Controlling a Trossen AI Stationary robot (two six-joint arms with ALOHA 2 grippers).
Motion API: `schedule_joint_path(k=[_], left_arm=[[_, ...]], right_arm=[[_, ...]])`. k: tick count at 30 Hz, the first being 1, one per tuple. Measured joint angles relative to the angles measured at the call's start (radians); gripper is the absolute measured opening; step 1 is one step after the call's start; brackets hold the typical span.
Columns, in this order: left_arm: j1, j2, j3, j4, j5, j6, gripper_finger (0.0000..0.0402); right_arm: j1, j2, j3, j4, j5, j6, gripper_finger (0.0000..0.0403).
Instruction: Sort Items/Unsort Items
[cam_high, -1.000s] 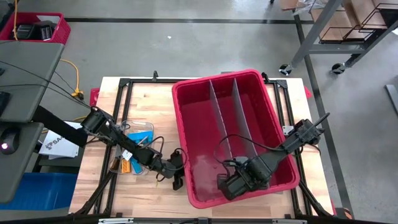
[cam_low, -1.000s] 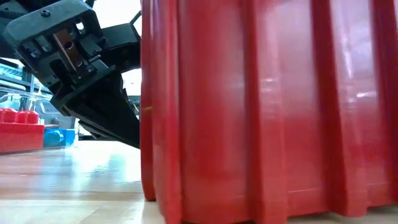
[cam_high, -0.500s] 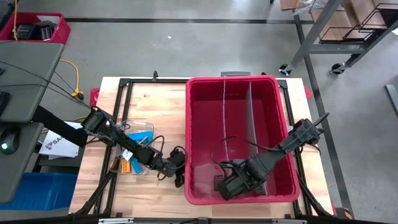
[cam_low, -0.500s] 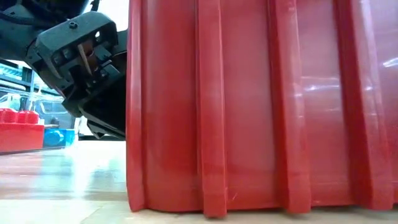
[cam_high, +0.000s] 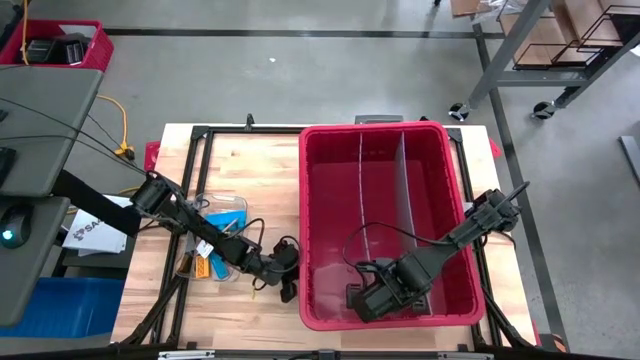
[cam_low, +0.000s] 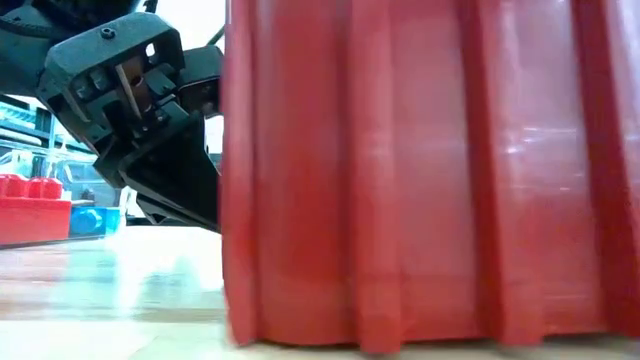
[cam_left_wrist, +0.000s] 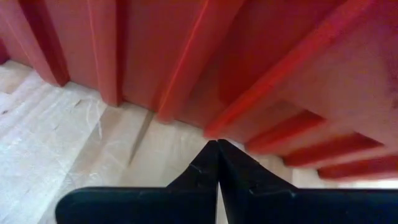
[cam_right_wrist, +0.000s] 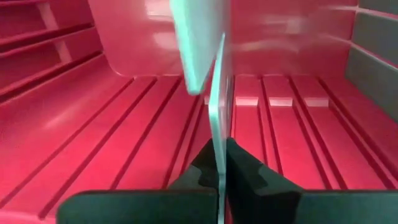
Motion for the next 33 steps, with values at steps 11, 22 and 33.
schedule_joint_path(k=[11,22,33], left_arm=[[0.002,-0.001,0.000,-0.005,-0.008,0.001,0.0000],[0.006,-0.001,0.000,-0.006,-0.007,0.001,0.0000],[0.006,-0.002,0.000,-0.007,-0.006,0.001,0.0000]], right_arm=[[0.004,0.002,-0.003,-0.024,-0.006,0.006,0.0078],[0.004,0.002,-0.003,-0.012,-0.007,-0.115,0.0091],[0.004,-0.006,-0.003,-0.010,0.000,-0.204,0.0102]])
